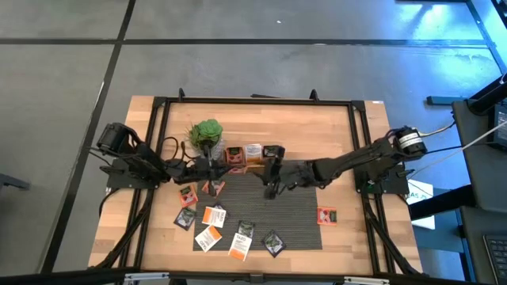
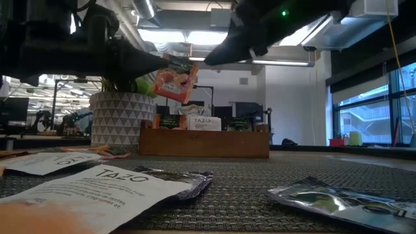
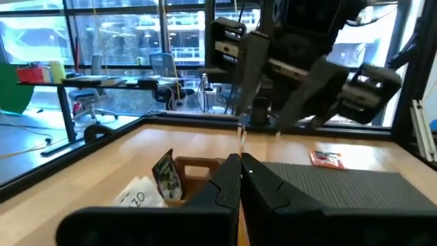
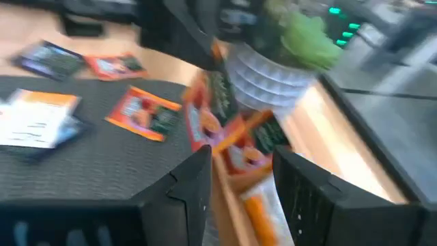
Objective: Pick & Place Tea
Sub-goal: Put the orange tea bag into the left slot of the wooden organizer
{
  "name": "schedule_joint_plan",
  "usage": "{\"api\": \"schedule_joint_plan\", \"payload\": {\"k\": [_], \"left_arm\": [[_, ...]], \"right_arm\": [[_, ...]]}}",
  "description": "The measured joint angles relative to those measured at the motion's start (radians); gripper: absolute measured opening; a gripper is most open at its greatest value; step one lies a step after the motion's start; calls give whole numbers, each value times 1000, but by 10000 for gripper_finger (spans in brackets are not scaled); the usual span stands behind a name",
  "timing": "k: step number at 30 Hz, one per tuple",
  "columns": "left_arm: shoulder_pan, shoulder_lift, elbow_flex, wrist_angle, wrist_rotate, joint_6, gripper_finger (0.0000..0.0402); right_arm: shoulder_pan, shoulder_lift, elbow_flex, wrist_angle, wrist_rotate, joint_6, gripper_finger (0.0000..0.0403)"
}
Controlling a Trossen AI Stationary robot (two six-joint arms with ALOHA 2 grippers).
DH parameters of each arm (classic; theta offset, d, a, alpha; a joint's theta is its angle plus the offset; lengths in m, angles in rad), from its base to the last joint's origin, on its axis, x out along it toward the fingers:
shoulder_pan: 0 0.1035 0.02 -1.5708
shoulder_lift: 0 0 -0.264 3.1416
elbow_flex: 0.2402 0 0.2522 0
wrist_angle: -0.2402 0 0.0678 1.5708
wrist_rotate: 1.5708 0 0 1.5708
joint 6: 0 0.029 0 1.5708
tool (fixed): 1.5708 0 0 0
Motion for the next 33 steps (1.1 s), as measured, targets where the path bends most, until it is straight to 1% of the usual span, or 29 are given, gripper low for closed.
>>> {"api": "schedule_joint_plan", "payload": {"k": [3, 5, 7, 9, 14, 16, 18, 20, 27, 29, 33], "left_arm": [[0, -3, -18, 14, 0, 0, 2], [2, -8, -21, 15, 22, 3, 3], [2, -8, -21, 15, 76, 12, 3], [1, -13, -21, 14, 105, 12, 2], [2, -23, -20, 15, 98, 18, 2], [2, -37, -20, 14, 99, 22, 2], [2, -51, -20, 15, 105, 26, 3], [2, -60, -20, 15, 104, 26, 3], [2, -66, -20, 15, 107, 26, 3], [2, -66, -20, 15, 106, 26, 2], [2, -66, -20, 15, 107, 26, 4]], "right_arm": [[-38, -3, 0, 26, -187, 21, 156], [-60, 3, 0, 61, -253, 32, 156], [-75, 12, 1, 77, -258, 28, 156], [-85, 15, 0, 81, -262, 23, 156], [-94, 15, 0, 100, -336, 27, 156], [-93, 16, 0, 109, -344, 28, 150], [-94, 20, 0, 111, -344, 27, 136], [-94, 21, 0, 124, -348, 19, 113], [-98, 20, 1, 165, -368, -4, 13], [-99, 20, 1, 163, -368, -4, 7], [-99, 20, 1, 175, -367, 3, 27]]}}
